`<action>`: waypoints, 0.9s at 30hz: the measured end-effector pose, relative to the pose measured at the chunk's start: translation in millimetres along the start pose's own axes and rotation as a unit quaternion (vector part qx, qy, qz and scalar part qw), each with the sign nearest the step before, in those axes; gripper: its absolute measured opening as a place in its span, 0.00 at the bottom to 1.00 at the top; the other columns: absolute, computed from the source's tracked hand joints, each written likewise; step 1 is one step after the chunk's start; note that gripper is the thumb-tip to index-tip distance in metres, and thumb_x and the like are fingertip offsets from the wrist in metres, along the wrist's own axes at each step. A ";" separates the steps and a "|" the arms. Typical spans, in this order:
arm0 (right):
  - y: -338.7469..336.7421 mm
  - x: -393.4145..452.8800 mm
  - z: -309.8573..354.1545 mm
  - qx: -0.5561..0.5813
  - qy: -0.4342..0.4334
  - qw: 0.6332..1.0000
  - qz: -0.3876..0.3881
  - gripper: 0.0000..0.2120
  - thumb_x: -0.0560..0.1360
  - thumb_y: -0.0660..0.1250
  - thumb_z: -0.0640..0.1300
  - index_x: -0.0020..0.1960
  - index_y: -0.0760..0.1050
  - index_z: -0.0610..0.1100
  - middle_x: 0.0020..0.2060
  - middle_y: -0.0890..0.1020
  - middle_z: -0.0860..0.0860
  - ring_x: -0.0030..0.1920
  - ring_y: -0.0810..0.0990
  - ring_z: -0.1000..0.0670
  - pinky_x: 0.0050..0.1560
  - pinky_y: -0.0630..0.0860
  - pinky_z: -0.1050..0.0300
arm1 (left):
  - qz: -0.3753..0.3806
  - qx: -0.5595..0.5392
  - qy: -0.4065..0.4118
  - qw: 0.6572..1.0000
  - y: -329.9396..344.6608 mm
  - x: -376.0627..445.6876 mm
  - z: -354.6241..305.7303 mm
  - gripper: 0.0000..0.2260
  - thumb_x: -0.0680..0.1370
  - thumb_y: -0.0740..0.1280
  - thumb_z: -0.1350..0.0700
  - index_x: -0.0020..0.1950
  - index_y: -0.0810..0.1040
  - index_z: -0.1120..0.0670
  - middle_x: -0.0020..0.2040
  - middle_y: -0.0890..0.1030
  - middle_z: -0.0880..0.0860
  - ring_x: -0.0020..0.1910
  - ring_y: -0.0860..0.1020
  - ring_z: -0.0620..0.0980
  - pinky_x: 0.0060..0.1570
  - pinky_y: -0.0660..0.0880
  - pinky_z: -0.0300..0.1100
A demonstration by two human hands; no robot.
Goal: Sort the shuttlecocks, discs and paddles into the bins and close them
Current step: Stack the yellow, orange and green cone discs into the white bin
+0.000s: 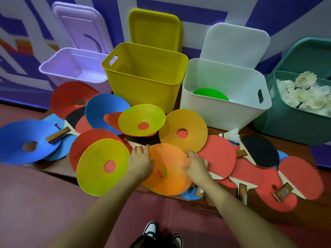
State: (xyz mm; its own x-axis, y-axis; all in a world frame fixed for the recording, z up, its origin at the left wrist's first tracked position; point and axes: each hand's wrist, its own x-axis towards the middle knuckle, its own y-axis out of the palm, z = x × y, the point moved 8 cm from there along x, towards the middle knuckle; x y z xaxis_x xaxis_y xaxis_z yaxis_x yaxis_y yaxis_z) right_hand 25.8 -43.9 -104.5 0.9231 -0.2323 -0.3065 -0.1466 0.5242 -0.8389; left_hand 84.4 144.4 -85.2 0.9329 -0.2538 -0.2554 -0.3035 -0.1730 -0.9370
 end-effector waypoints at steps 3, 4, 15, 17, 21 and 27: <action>-8.7 -2.6 1.9 0.125 -0.013 0.991 -0.052 0.24 0.74 0.59 0.34 0.69 0.67 0.47 0.61 0.73 0.48 0.60 0.72 0.45 0.59 0.67 0.53 | -0.010 -0.031 0.034 0.999 -1.6 2.3 -2.1 0.28 0.79 0.60 0.49 0.76 0.54 0.56 0.71 0.63 0.57 0.68 0.62 0.57 0.66 0.63 0.49; -15.1 -3.9 1.6 0.163 -0.014 0.984 -0.070 0.23 0.74 0.60 0.33 0.67 0.69 0.46 0.59 0.74 0.48 0.59 0.73 0.46 0.56 0.69 0.55 | -0.014 -0.042 0.045 0.998 -3.3 2.5 -3.1 0.28 0.79 0.60 0.50 0.76 0.55 0.56 0.71 0.64 0.57 0.68 0.62 0.57 0.65 0.63 0.48; -80.7 -5.6 -14.0 0.300 0.017 0.926 -0.229 0.13 0.77 0.60 0.35 0.60 0.75 0.44 0.55 0.77 0.48 0.55 0.75 0.50 0.57 0.73 0.53 | -0.034 -0.142 0.126 0.981 -21.7 9.2 -27.4 0.26 0.77 0.63 0.53 0.73 0.61 0.58 0.66 0.68 0.59 0.61 0.66 0.58 0.62 0.62 0.49; -89.0 -1.8 -17.8 0.300 0.020 0.925 -0.232 0.13 0.78 0.59 0.36 0.59 0.74 0.45 0.54 0.78 0.49 0.54 0.76 0.51 0.55 0.73 0.54 | -0.038 -0.135 0.120 0.983 -23.7 12.6 -31.1 0.26 0.77 0.62 0.53 0.73 0.60 0.57 0.67 0.67 0.58 0.63 0.66 0.58 0.62 0.63 0.50; -100.7 10.7 -23.0 0.319 0.027 0.915 -0.246 0.11 0.77 0.60 0.34 0.56 0.75 0.44 0.49 0.79 0.50 0.49 0.76 0.52 0.47 0.72 0.59 | -0.018 -0.140 0.071 0.987 -19.9 22.1 -29.9 0.26 0.78 0.62 0.53 0.73 0.59 0.56 0.69 0.64 0.58 0.67 0.63 0.59 0.63 0.64 0.54; -73.4 21.5 -17.6 0.326 0.022 0.934 -0.144 0.11 0.78 0.58 0.33 0.55 0.74 0.44 0.45 0.77 0.56 0.44 0.75 0.62 0.40 0.70 0.73 | -0.087 -0.094 0.052 0.990 -22.9 17.8 -20.4 0.19 0.75 0.65 0.55 0.63 0.72 0.61 0.57 0.73 0.61 0.55 0.73 0.64 0.55 0.68 0.56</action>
State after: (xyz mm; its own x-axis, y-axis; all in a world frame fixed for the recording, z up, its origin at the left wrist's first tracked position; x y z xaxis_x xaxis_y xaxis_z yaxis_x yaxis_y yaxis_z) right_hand 50.2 -101.8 -57.4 0.8729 -0.4669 -0.1412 0.3668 0.8191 -0.4409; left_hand 103.9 124.4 -63.4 0.9525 -0.2988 -0.0584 -0.1789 -0.3944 -0.9014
